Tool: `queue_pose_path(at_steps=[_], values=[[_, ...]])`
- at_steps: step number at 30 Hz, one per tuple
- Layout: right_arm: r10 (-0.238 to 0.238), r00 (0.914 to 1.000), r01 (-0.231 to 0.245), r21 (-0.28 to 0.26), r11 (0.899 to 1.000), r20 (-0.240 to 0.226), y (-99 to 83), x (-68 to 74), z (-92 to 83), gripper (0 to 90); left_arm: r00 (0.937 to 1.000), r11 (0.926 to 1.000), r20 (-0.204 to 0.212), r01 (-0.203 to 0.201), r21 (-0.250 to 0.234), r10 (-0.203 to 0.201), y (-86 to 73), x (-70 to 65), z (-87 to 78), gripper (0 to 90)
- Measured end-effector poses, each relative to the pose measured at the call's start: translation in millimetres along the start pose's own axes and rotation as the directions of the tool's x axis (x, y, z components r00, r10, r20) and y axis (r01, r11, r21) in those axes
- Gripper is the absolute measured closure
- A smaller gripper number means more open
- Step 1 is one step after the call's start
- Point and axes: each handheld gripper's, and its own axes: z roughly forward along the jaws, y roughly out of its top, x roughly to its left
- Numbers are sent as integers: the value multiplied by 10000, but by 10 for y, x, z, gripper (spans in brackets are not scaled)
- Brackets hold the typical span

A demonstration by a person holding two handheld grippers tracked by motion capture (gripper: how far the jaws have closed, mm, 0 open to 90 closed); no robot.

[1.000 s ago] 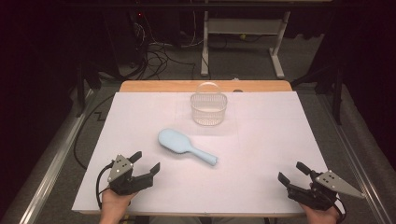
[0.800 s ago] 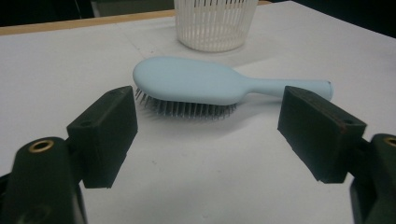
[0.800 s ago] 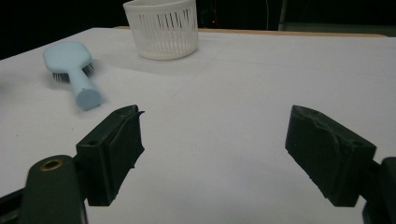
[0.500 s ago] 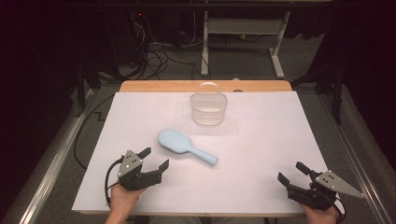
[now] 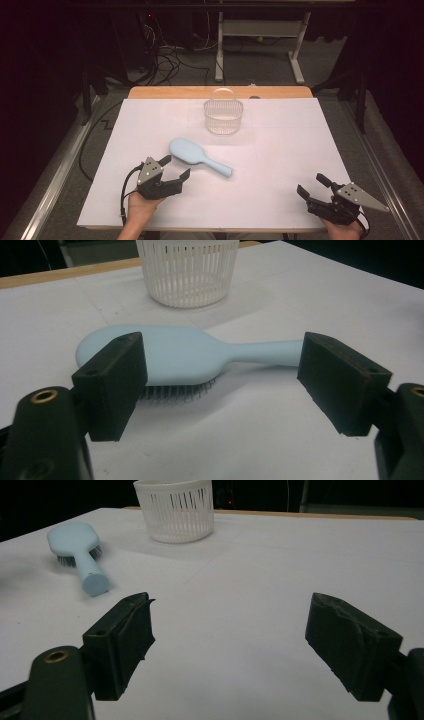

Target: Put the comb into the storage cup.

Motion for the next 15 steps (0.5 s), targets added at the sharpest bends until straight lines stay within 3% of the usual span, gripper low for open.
queue_pose_path(at_steps=[15], values=[[37, 10000, -37, 30, 10000, -58, 1, 5, 4, 193, 9994, 9998, 333, -57, 182, 51, 95, -89, 180, 194]])
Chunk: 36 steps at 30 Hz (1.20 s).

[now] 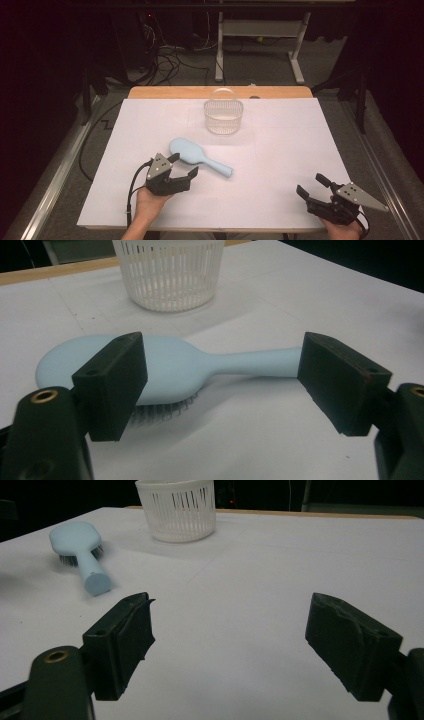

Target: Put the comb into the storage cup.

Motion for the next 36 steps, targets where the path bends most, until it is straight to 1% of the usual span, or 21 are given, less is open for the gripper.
queue_pose_path(at_steps=[5, 9, 18, 25, 31, 36], values=[[-1, 10000, 1, -5, 10000, -18, 0, 0, -1, 193, 9998, 10000, 188, -29, 5, 29, 59, -48, 77, 194], [-20, 10000, 20, 32, 10000, -41, 1, 2, 4, 193, 9995, 9998, 286, -128, 119, 124, 102, -74, 130, 194], [-35, 10000, 35, 37, 10000, -46, 2, 5, 6, 193, 9986, 9998, 505, -167, 102, 162, 214, -132, 228, 194], [-18, 10000, 18, 57, 10000, -47, 1, 6, 6, 193, 9978, 9996, 639, -196, 188, 183, 270, -179, 316, 195], [-19, 10000, 20, 59, 10000, -48, 1, 5, 6, 193, 9969, 9997, 789, -77, 224, 59, 289, -193, 372, 195], [-12, 10000, 13, 63, 10000, -59, 1, 6, 8, 194, 9966, 9991, 809, -197, 363, 167, 324, -222, 415, 195]])
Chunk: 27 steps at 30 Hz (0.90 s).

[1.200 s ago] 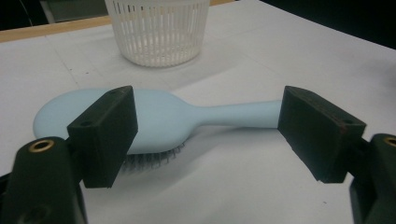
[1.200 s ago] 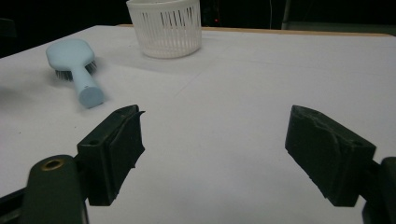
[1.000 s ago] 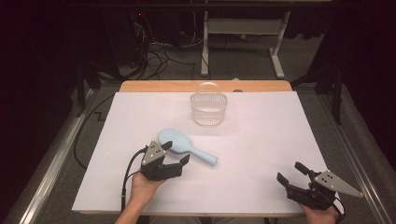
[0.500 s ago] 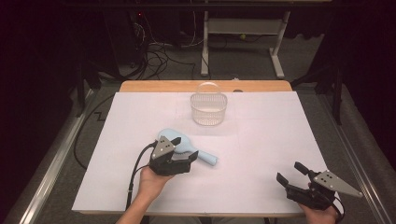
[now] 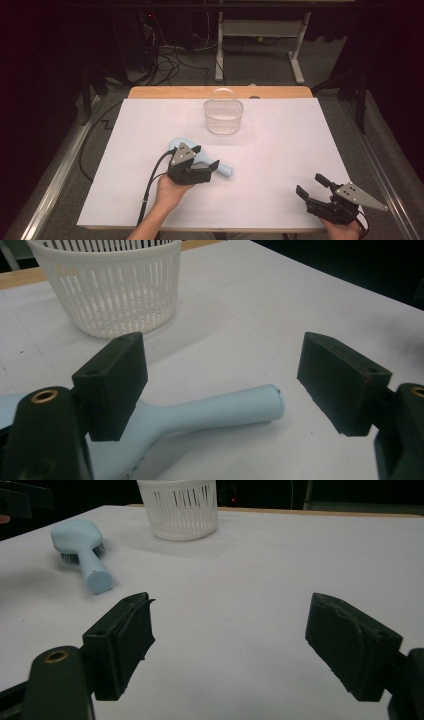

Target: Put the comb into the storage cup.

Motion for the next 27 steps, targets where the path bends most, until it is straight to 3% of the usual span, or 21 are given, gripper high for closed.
queue_pose_path(at_steps=[10, 11, 12, 19, 23, 25, 27], values=[[-15, 10000, 15, 12, 10000, -15, 0, 0, 1, 193, 10000, 9993, 49, 55, 365, -57, 81, -27, 90, 196], [-13, 10000, 13, 7, 10000, -21, 0, 0, 0, 193, 9995, 9979, -170, -260, 601, 271, 99, -48, 99, 271], [-10, 10000, 10, 5, 10000, -21, 0, 0, 0, 193, 9991, 9973, -203, -356, 645, 369, 109, -55, 110, 289], [-16, 10000, 16, 45, 10000, 1, -1, -1, 5, 193, 9997, 9955, -27, -222, 918, 226, 219, -60, 182, 292], [-17, 10000, 17, 43, 10000, 0, -1, -1, 5, 193, 9997, 9872, 104, 195, 1585, -214, 349, -59, 247, 293], [-25, 10000, 25, 44, 10000, 1, -1, -2, 5, 193, 9994, 9860, 197, 237, 1652, -273, 371, -58, 253, 335], [-17, 10000, 17, 69, 10000, 24, -3, -5, 6, 194, 9990, 9793, 346, 221, 2012, -296, 426, -71, 294, 336]])
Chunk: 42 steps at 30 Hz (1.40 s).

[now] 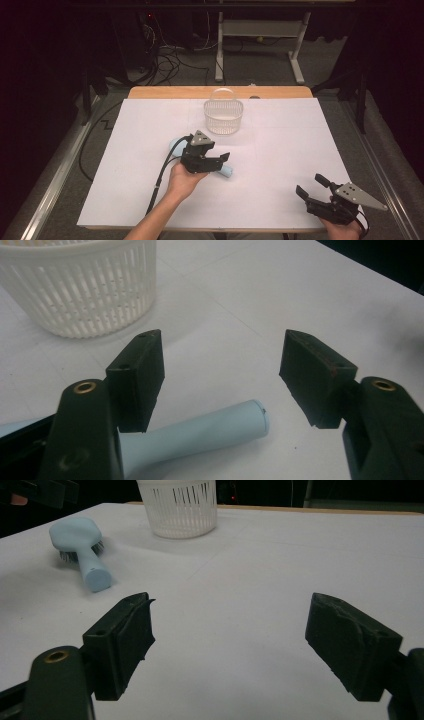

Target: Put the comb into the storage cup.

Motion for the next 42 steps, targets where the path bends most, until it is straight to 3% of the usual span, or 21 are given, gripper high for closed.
queue_pose_path(at_steps=[2, 4, 11, 12, 19, 23, 26, 30, 32, 34, 41, 42], values=[[-7, 10000, 7, -3, 10000, 1, 0, -1, 0, 194, 10000, 9999, 18, -36, 164, 36, 14, -7, 15, 337], [-19, 10000, 19, -1, 10000, -3, 0, -1, 1, 194, 9998, 9974, -106, -157, 700, 164, 51, -22, 60, 361], [-22, 10000, 22, -3, 10000, 3, 0, 0, 2, 194, 9999, 9900, -108, 87, 1406, -73, 135, 22, 137, 390], [-44, 10000, 44, 10, 10000, -2, 0, 0, 4, 195, 9998, 9850, -215, 77, 1722, -41, 159, 34, 169, 420], [-51, 10000, 51, 28, 10000, -6, 0, 3, 4, 196, 9996, 9711, -269, 104, 2384, -41, 223, 24, 269, 475], [-71, 10000, 71, 29, 10000, -22, 0, 5, 4, 196, 9993, 9549, -378, 148, 2966, -37, 235, 29, 371, 512], [-71, 10000, 71, 32, 10000, -29, 0, 5, 5, 196, 9993, 9496, -379, 149, 3131, -32, 241, 36, 401, 557], [-84, 10000, 84, 42, 10000, -35, 0, 5, 7, 196, 9996, 9418, -221, 227, 3355, -162, 250, 40, 451, 620], [-83, 10000, 83, 46, 10000, -42, 0, 5, 7, 197, 9998, 9349, -133, 187, 3545, -149, 248, 34, 483, 637], [-81, 10000, 81, 43, 10000, -49, 0, 6, 7, 197, 10000, 9233, 32, 50, 3840, -67, 241, 17, 531, 688], [-112, 9999, 113, 85, 9999, -116, -1, 10, 11, 201, 9997, 9087, 161, 88, 4174, -171, 233, 12, 606, 787], [-120, 9999, 121, 90, 9999, -123, -1, 10, 12, 201, 9996, 9030, 180, 131, 4295, -231, 228, 11, 630, 788]])
